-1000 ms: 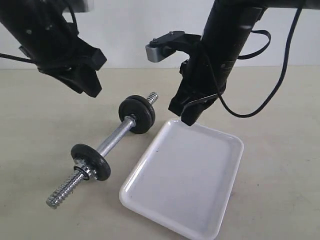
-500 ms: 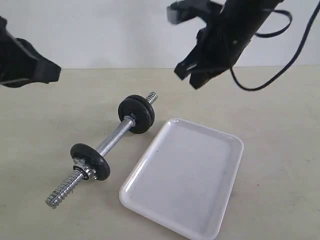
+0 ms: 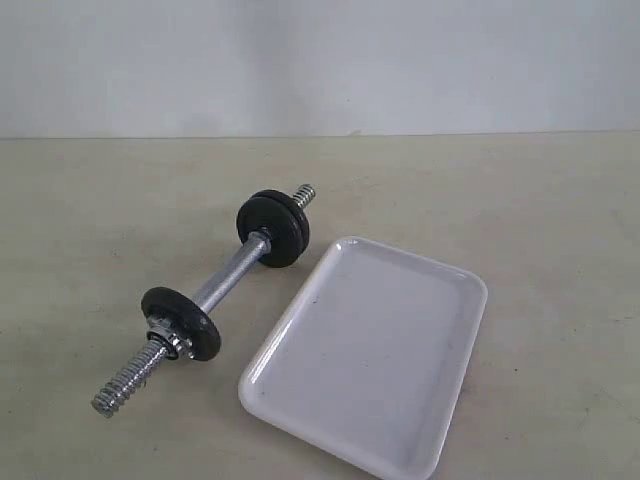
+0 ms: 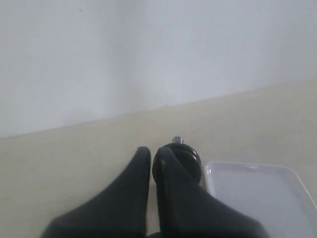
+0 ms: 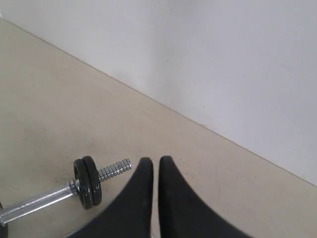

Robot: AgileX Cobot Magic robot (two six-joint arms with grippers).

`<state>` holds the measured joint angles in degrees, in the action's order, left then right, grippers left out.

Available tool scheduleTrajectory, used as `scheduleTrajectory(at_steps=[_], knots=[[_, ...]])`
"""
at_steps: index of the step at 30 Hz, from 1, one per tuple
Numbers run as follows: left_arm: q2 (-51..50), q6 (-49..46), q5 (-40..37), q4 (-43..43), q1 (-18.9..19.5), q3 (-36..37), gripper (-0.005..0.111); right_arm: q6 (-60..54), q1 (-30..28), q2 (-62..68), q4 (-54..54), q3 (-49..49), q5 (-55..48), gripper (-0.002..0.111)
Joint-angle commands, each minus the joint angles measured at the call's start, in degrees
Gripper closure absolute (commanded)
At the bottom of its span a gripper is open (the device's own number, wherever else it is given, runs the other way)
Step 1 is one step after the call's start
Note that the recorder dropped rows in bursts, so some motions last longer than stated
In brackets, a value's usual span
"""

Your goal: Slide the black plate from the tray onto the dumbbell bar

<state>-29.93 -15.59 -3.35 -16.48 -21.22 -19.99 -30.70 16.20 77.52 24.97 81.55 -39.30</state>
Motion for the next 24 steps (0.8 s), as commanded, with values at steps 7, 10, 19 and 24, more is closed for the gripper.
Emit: scheduleTrajectory(at_steps=[7,10,19,24], knots=[[5.48,-2.02,-0.47,-0.47,0.00,3.77,0.102,-2.94,-0.30,-23.85,1.07,-32.16,23.04,0.109],[8.21,-2.02,1.99,-2.17,0.00,3.91,0.102,-3.20,-0.30,-37.00,0.63,-43.30,30.05,0.109],[14.08,-2.02,-1.55,-5.45,0.00,6.96,0.102,-2.04,-0.30,-69.18,-1.50,-65.37,31.11,0.109],[14.08,-2.02,0.97,-5.09,0.00,9.53,0.102,-1.33,-0.30,-70.10,-7.71,-71.62,35.39,0.109]])
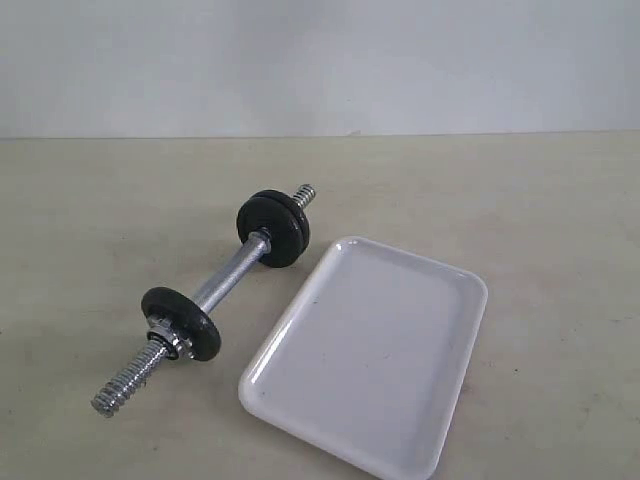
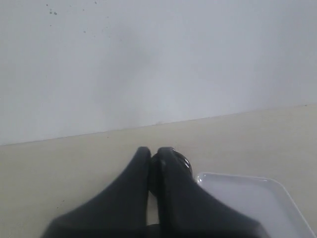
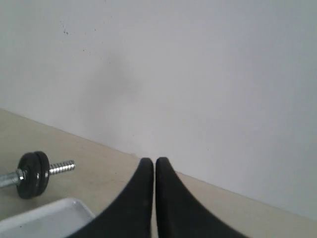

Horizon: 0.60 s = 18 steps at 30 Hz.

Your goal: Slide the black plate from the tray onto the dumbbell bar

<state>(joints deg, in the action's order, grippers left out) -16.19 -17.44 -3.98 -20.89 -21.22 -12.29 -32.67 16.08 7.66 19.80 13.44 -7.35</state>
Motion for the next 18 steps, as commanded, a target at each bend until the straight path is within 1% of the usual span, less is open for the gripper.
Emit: scheduleTrajectory(at_steps=[1,4,7,8,10,13,15,18], knots=[[0.33,-0.17,2.32,-0.69,0.00,3.49,0.102,0.75,-0.18,-0.24,-2.53,-5.89,5.94,0.109],[0.33,-0.17,7.44,-1.18,0.00,7.85,0.102,1.59,-0.18,-0.24,0.04,-11.11,10.78,0.109],[0.33,-0.17,9.98,-1.18,0.00,10.20,0.102,1.59,-0.18,-0.24,7.58,-13.44,16.21,0.109],[0.33,-0.17,10.11,-1.18,0.00,10.63,0.102,0.05,-0.29,-0.24,9.92,-13.44,15.09,0.109],[0.33,-0.17,9.99,-1.18,0.00,11.53,0.102,-5.30,-0.44,0.09,11.33,-13.44,14.85,0.109],[0.33,-0.17,10.40,-1.18,0.00,12.29,0.102,-6.84,-0.85,0.96,12.22,-13.44,14.39,0.109],[0.33,-0.52,8.82,-0.79,0.00,12.29,0.102,-6.86,-0.85,1.79,12.34,-13.44,14.39,0.109],[0.33,-1.77,10.42,-0.78,0.00,12.29,0.102,-6.86,-0.85,2.23,12.95,-13.44,14.39,0.109]])
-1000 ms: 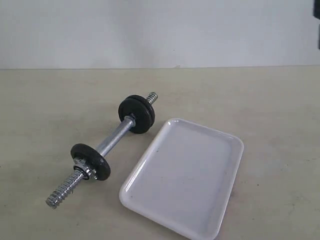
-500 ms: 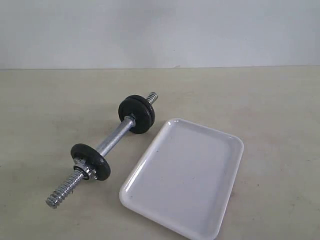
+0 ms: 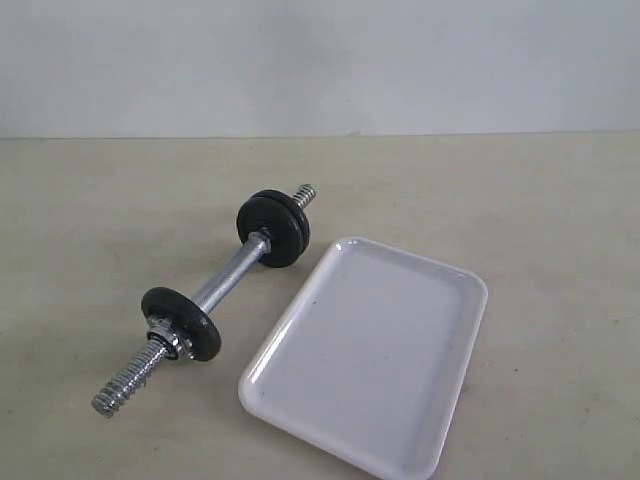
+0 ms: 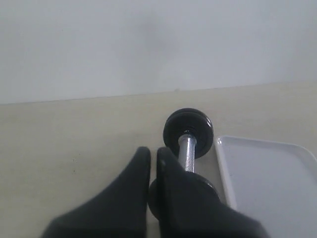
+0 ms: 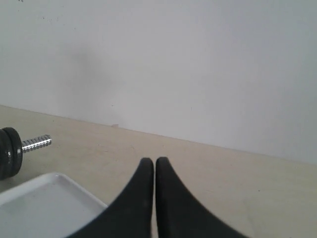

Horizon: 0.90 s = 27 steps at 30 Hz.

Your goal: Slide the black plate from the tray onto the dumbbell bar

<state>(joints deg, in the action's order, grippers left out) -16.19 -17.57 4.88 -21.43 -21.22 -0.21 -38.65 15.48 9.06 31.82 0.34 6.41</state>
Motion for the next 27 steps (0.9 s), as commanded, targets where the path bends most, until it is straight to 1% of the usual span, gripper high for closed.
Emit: scheduleTrajectory(at_steps=[1,10,17,18,21,22,27], knots=[[0.33,-2.26,1.96,-0.24,0.00,0.21,0.102,-0.87,-0.25,0.83,0.93,-0.34,0.62,0.109],[0.33,0.15,0.59,-0.24,0.00,0.21,0.102,-0.31,-0.25,0.83,9.40,-0.34,0.62,0.109],[0.33,0.15,0.14,-0.24,0.00,0.21,0.102,-0.31,-0.25,0.83,9.48,-0.34,0.62,0.109],[0.33,0.15,0.14,-0.24,0.00,0.21,0.102,0.73,-0.25,0.83,10.12,-0.34,0.62,0.109],[0.33,0.16,-0.23,-0.24,0.00,0.21,0.102,11.29,-0.25,0.83,17.29,-0.34,0.47,0.109],[0.33,0.17,-0.35,-0.24,0.00,0.21,0.102,13.71,-0.25,0.83,18.06,-0.34,0.61,0.109],[0.33,0.17,-0.35,-0.24,0.00,0.21,0.102,15.73,-0.25,0.83,18.06,-0.34,0.86,0.109]])
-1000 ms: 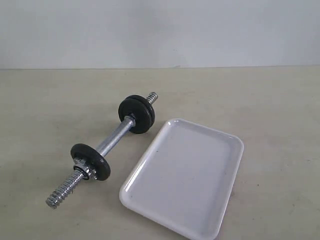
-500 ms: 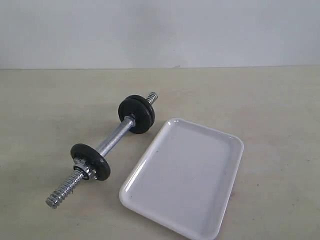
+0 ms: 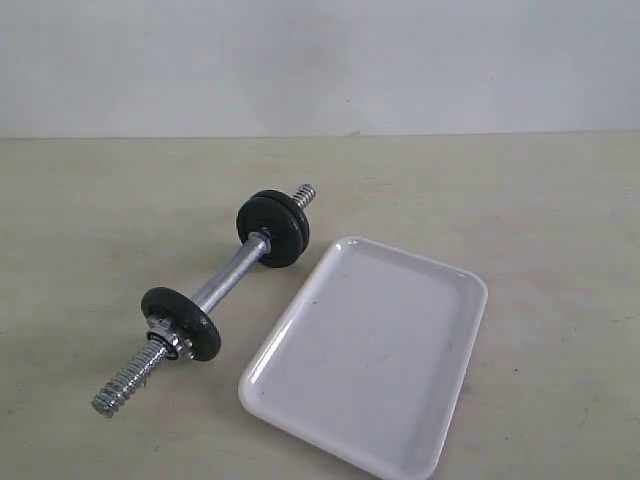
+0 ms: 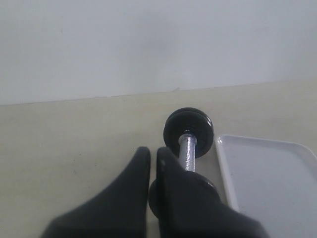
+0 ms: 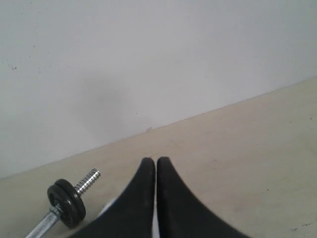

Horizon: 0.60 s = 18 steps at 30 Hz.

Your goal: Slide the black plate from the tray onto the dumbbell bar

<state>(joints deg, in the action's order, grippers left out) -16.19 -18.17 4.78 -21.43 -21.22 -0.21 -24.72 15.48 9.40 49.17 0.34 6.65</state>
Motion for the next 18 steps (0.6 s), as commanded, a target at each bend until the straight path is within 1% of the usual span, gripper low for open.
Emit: scheduleTrajectory(at_steps=[1,10,12,13,15,16,18], knots=[[0.33,0.77,-0.25,-0.24,0.00,0.21,0.102,1.80,-0.25,0.49,0.71,-0.34,0.63,0.109],[0.33,0.77,-0.25,-0.24,0.00,0.21,0.102,1.79,-0.25,0.49,0.71,-0.34,0.74,0.109],[0.33,0.77,-0.25,-0.24,0.00,0.21,0.102,-0.54,-0.25,0.49,-0.37,-0.34,1.76,0.109],[0.33,0.77,-0.25,-0.24,0.00,0.21,0.102,-4.21,-0.75,0.49,-0.71,-0.34,2.12,0.109],[0.33,0.77,-0.34,-0.24,0.00,0.21,0.102,-9.20,-2.87,0.49,-0.71,-0.34,1.11,0.109],[0.33,0.77,-0.34,-0.24,0.00,0.21,0.102,-11.29,-5.35,0.49,-0.71,-0.34,0.48,0.109],[0.33,0.77,-0.34,-0.24,0.00,0.21,0.102,-11.94,-9.57,0.49,-0.71,-0.34,0.42,0.109]])
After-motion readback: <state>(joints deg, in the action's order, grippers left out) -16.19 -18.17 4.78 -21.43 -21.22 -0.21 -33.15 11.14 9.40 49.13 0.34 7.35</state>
